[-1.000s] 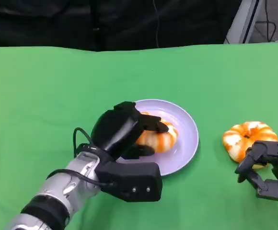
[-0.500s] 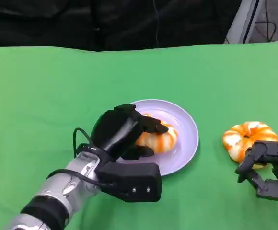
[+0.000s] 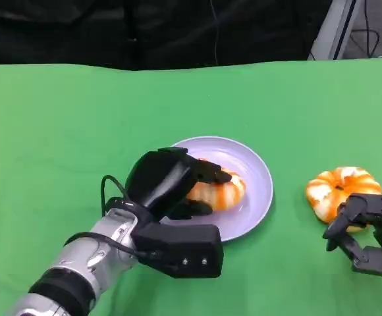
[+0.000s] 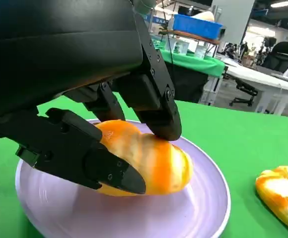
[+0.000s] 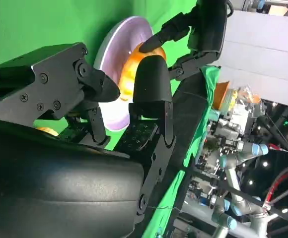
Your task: Grasp the bread from the table and place it into the plate.
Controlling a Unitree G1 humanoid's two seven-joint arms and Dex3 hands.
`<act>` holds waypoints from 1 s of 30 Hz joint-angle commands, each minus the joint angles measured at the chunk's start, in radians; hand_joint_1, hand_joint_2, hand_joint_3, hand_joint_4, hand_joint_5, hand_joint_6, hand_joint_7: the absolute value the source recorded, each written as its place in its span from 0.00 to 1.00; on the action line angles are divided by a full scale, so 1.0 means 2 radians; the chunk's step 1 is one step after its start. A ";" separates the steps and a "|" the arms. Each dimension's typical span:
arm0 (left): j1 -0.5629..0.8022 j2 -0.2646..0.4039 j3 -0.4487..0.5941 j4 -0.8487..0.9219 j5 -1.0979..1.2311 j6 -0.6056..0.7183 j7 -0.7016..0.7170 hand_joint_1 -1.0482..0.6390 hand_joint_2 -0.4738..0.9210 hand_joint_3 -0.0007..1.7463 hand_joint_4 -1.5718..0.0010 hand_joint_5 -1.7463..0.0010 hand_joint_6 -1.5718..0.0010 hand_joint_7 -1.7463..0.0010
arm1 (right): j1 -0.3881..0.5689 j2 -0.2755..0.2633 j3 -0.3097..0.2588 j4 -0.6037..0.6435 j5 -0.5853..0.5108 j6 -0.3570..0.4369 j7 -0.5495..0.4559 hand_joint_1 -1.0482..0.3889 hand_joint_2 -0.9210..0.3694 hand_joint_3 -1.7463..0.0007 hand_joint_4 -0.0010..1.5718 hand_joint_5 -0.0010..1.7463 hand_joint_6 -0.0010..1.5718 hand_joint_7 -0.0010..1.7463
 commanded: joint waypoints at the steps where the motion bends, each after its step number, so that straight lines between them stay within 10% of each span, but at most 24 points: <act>1: -0.010 0.007 0.000 -0.008 -0.002 0.000 -0.006 0.45 1.00 0.05 0.48 0.71 0.34 1.00 | 0.001 -0.004 -0.003 -0.004 0.006 0.002 0.001 0.80 0.20 0.49 0.55 0.81 0.59 0.57; 30: -0.001 0.019 -0.008 -0.037 0.025 0.029 0.000 0.31 1.00 0.03 0.54 0.98 0.54 1.00 | 0.001 -0.004 -0.003 -0.003 0.002 0.002 -0.003 0.80 0.20 0.50 0.55 0.81 0.59 0.57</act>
